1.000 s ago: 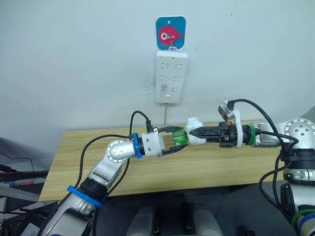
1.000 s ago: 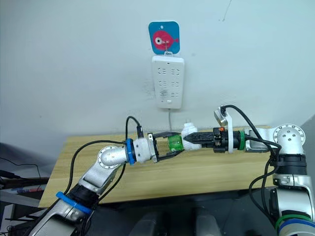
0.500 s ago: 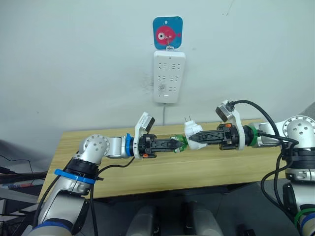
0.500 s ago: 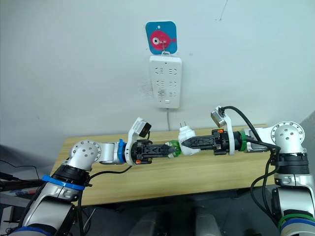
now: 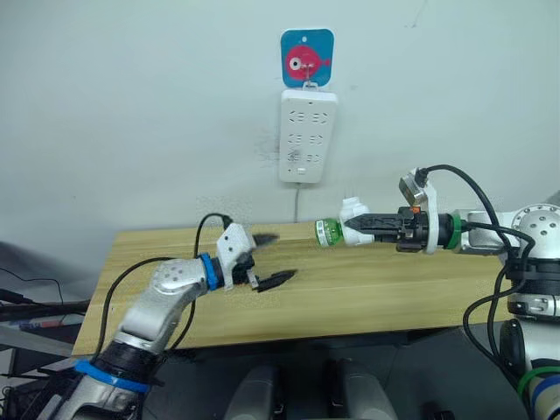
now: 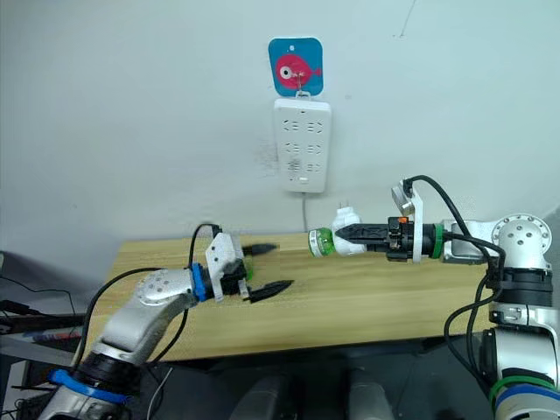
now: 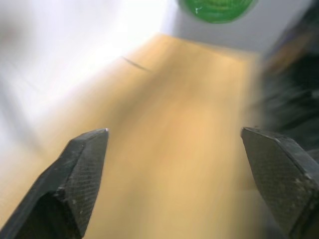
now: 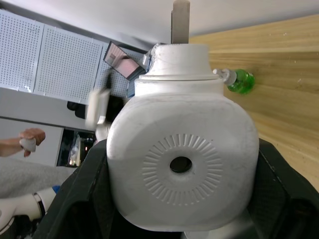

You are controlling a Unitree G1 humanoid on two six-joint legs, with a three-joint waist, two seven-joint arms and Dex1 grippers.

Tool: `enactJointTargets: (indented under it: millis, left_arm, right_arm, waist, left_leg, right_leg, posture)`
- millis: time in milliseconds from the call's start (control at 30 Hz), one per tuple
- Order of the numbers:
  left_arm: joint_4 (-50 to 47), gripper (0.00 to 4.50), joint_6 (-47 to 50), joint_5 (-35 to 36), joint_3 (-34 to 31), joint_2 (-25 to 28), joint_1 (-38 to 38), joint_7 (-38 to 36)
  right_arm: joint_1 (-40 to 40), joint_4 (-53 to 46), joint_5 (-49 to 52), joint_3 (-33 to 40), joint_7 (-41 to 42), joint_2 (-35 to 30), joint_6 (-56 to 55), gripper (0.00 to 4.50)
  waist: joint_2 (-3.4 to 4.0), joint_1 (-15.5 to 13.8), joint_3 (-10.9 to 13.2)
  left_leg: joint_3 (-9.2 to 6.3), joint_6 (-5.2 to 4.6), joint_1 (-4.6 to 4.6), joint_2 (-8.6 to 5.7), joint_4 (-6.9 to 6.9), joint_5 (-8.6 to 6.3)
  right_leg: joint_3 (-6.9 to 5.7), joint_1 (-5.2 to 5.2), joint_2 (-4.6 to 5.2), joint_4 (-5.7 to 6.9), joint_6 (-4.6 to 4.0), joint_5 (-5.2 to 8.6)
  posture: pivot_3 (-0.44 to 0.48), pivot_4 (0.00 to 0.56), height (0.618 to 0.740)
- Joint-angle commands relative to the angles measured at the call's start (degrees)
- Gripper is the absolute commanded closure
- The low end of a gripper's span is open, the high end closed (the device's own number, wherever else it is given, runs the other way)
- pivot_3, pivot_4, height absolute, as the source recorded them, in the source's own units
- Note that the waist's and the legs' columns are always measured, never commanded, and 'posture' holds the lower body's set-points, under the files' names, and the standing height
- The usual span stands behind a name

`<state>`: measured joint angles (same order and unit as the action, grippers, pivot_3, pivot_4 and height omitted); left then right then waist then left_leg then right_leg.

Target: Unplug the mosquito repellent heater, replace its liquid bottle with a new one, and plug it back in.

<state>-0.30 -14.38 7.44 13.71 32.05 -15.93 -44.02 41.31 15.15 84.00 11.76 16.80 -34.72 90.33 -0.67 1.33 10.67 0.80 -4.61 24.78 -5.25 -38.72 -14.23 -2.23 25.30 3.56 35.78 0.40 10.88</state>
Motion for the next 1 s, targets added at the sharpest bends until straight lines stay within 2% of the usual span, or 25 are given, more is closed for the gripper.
enactJointTargets:
  millis: [33, 100, 200, 467, 567, 733, 767, 833, 867, 933, 1000]
  left_arm:
    - [4.23, 0.01, -22.55, -15.43, 0.55, -1.93, -2.43, 8.85]
    - [6.06, 0.01, -28.78, -21.12, -0.19, -3.60, -3.81, 14.21]
    - [7.98, 0.01, -33.39, -25.18, -0.44, -4.80, -5.23, 18.05]
    - [11.62, 0.01, -35.98, -31.15, 1.05, -7.00, -8.24, 23.40]
    - [12.26, 0.62, -36.27, -31.41, 1.17, -6.88, -8.73, 23.94]
    - [13.61, 2.23, -36.81, -30.96, 1.65, -6.41, -9.40, 24.10]
    - [13.77, 2.28, -36.89, -30.73, 1.74, -6.39, -9.48, 23.99]
    - [13.89, 2.28, -36.40, -29.13, 1.96, -6.45, -9.64, 23.15]
    - [13.74, 2.28, -35.85, -25.36, 2.74, -6.49, -9.52, 21.05]
    - [11.76, 2.28, -32.04, -14.54, 4.73, -6.27, -8.89, 14.27]
    - [5.97, 2.28, -18.62, 0.42, 5.79, -5.54, -8.34, 4.25]
  right_arm:
    - [1.72, 0.40, 1.58, 2.69, -1.80, 1.39, -0.58, 1.53]
    - [2.38, 0.56, 2.71, 2.86, -3.30, 2.87, -0.51, 1.53]
    - [2.69, 0.43, 3.96, 3.11, -5.08, 3.95, -0.15, 1.53]
    - [2.53, -0.46, 7.42, 1.84, -7.46, 4.95, -0.09, 1.53]
    - [2.44, -0.42, 8.30, 1.45, -8.06, 4.78, -0.30, 1.53]
    - [1.78, -0.92, 9.53, 0.97, -8.72, 4.55, -0.39, 1.53]
    - [1.62, -1.10, 9.82, 0.81, -8.86, 4.47, -0.43, 1.53]
    - [1.41, -1.31, 10.15, 0.59, -9.05, 4.32, -0.48, 1.53]
    - [1.34, -1.42, 10.15, 0.48, -8.96, 4.21, -0.45, 1.53]
    - [1.17, -1.88, 9.53, 0.20, -8.33, 3.82, -0.17, 1.53]
    - [0.84, -3.67, 7.58, -0.57, -6.30, 2.70, 0.68, 1.53]
  waist:
    - [0.01, 0.08, -0.01]
    - [0.01, 0.19, -0.01]
    - [0.01, 0.21, 0.00]
    - [0.01, 0.34, 0.00]
    - [0.01, 0.37, 0.00]
    - [0.01, 0.40, 0.00]
    - [0.01, 0.42, 0.00]
    - [0.01, 0.44, 0.00]
    - [0.01, 0.45, 0.00]
    - [0.01, 0.47, 0.00]
    - [0.00, 0.48, 0.02]
  left_leg:
    - [0.02, -0.03, 0.00, 0.00, 0.00, -0.02]
    - [0.03, -0.08, 0.01, 0.00, 0.01, -0.03]
    - [0.03, -0.41, 0.02, 0.01, 0.05, 0.15]
    - [0.01, -0.45, 0.02, 0.02, 0.02, 0.16]
    - [0.01, -0.46, 0.02, 0.03, 0.00, 0.16]
    - [0.00, -0.46, 0.02, 0.02, -0.01, 0.16]
    - [0.00, -0.46, 0.02, 0.03, -0.01, 0.16]
    - [0.00, -0.46, 0.02, 0.03, -0.02, 0.16]
    - [0.00, -0.46, 0.02, 0.03, -0.02, 0.16]
    - [0.00, -0.47, 0.02, 0.03, -0.03, 0.17]
    - [-0.01, -0.47, 0.02, 0.03, -0.04, 0.17]
  right_leg:
    - [0.00, 0.00, 0.02, -0.03, 0.09, -0.05]
    - [0.00, 0.03, 0.01, -0.03, 0.35, -0.20]
    - [-0.03, 0.10, 0.01, 0.10, 0.50, -0.29]
    - [-0.10, 0.08, 0.01, 0.14, 0.53, -0.30]
    - [-0.12, 0.07, 0.00, 0.15, 0.53, -0.30]
    - [-0.15, 0.06, 0.00, 0.17, 0.54, -0.30]
    - [-0.14, 0.06, 0.00, 0.17, 0.54, -0.30]
    - [-0.15, 0.05, 0.00, 0.17, 0.54, -0.30]
    - [-0.15, 0.05, 0.00, 0.17, 0.54, -0.30]
    - [-0.15, 0.05, 0.00, 0.17, 0.54, -0.30]
    - [-0.16, 0.06, 0.00, 0.17, 0.54, -0.29]
  posture:
    - [-0.106, 0.174, 0.740]
    - [-0.107, 0.173, 0.740]
    - [-0.104, 0.175, 0.740]
    - [-0.115, 0.177, 0.740]
    - [-0.116, 0.179, 0.740]
    - [-0.118, 0.182, 0.740]
    - [-0.118, 0.182, 0.740]
    - [-0.117, 0.182, 0.740]
    - [-0.117, 0.182, 0.740]
    - [-0.117, 0.182, 0.740]
    - [-0.114, 0.185, 0.740]
